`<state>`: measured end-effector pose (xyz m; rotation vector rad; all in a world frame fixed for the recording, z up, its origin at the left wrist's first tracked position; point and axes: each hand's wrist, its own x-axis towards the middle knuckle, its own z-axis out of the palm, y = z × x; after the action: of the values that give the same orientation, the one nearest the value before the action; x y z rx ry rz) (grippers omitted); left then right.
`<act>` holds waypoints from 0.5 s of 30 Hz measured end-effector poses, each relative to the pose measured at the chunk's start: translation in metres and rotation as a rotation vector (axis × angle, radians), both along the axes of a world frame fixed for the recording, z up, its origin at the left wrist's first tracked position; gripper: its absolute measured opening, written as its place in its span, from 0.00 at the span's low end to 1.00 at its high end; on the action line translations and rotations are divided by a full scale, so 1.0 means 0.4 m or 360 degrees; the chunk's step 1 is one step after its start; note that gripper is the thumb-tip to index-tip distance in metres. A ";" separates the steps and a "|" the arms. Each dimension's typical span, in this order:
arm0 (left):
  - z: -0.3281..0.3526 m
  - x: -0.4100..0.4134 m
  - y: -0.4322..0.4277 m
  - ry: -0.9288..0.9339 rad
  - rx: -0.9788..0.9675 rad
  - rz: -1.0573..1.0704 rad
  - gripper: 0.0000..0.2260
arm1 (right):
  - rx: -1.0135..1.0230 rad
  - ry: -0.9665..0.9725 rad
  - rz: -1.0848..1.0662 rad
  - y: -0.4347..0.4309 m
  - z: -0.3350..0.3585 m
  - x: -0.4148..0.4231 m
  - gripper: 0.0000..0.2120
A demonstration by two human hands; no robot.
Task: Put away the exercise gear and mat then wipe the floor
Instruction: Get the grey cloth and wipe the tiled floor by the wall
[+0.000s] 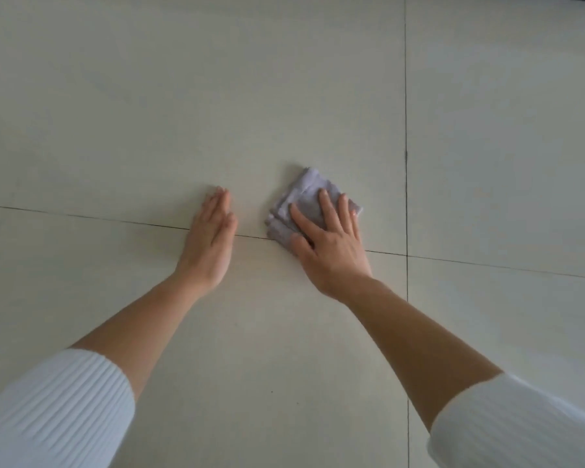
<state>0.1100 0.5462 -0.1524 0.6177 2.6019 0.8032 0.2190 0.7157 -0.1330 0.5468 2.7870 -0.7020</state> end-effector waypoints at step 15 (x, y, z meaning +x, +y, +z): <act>0.024 0.222 -0.091 0.0250 -0.0755 -0.0213 0.29 | 0.0364 0.0286 -0.0531 0.301 -0.012 0.501 0.18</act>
<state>0.1989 0.5097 -0.1429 0.7192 2.7116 0.0859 0.4194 0.8362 -0.1379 1.0602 2.9975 -0.5147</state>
